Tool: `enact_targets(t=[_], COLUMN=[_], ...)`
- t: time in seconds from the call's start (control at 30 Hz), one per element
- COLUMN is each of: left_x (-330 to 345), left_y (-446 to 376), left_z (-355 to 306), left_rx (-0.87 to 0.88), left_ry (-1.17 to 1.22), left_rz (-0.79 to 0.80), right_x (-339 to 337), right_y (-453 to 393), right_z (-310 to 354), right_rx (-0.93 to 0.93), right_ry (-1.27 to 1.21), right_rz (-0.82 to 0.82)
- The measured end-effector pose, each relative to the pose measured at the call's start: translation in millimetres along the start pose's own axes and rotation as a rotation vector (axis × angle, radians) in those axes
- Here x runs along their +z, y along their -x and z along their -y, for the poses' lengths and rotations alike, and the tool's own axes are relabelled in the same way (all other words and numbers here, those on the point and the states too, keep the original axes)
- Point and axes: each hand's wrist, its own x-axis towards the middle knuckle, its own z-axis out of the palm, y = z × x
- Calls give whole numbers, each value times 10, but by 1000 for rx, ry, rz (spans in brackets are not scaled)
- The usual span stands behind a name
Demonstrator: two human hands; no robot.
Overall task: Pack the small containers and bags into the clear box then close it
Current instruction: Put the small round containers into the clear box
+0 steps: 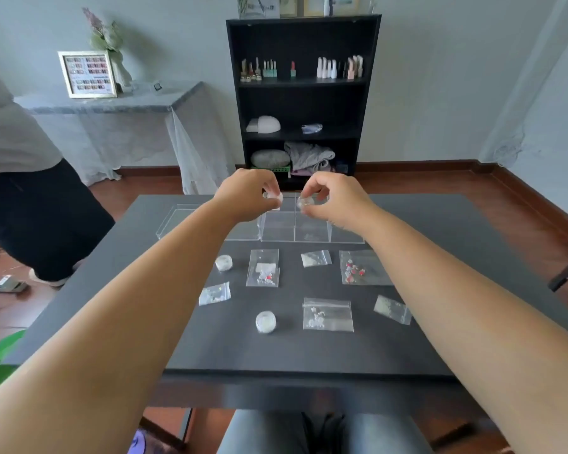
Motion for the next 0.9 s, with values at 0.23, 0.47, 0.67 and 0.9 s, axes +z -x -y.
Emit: enact_targets(t=[0.23, 0.47, 0.67, 0.9], left_x=[89, 285, 350, 298], left_y=[-342, -397, -400, -322], left_z=[104, 87, 98, 130], left_rx=[-8, -34, -48, -20], left_ry=[-329, -587, -600, -578], left_rz=[230, 276, 232, 95], right_x=[325, 542, 687, 617], right_y=[-476, -752, -905, -863], right_z=[-43, -34, -11, 18], right_rx=[77, 207, 256, 222], right_ry=[74, 377, 647, 543], right_rz=[69, 265, 386, 346])
